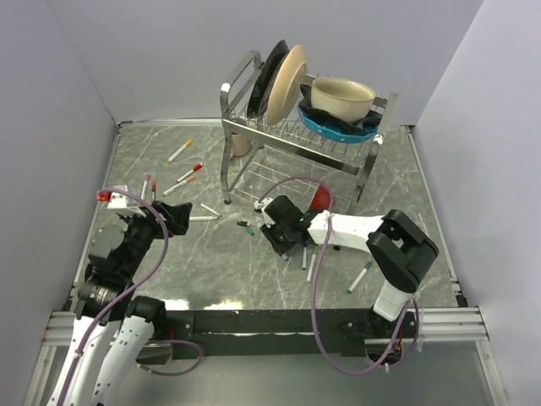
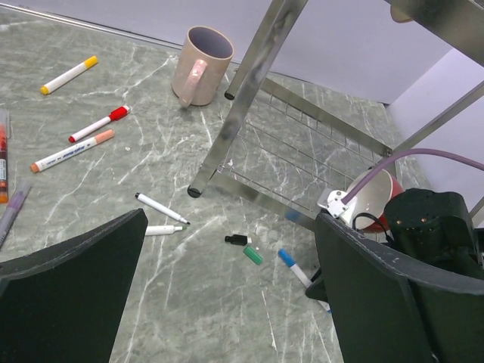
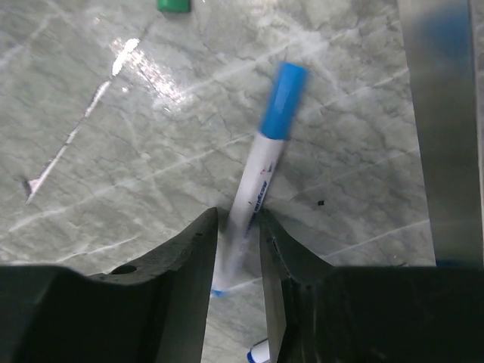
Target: Open the pen caps
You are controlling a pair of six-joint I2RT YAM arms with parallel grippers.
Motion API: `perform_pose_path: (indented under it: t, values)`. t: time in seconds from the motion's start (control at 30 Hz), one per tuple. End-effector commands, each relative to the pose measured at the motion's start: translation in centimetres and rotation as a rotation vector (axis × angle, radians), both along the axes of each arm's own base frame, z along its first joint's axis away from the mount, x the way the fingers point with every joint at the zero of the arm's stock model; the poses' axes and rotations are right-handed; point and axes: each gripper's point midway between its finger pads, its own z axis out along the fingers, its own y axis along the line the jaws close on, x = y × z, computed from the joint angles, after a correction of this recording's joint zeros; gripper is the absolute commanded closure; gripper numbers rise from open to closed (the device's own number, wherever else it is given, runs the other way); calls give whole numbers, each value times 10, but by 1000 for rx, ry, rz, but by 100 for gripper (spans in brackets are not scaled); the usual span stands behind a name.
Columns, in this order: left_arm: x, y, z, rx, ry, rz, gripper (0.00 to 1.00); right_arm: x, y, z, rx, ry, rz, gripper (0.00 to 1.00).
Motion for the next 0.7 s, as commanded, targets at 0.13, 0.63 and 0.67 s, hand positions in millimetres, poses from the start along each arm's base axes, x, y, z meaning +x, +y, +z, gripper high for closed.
perform_pose_path:
  t: [0.13,0.63,0.67]
  values:
    - [-1,-3,11,8,-55,-22,1,-2,11,-7,-30,89,8,69]
    - [1,-34,-9,-157,77,-148,1,-34,22,47,139,64,279,100]
    - [-5,-47,-24,-210,120,-213,1,-40,25,54,168,68,355,100]
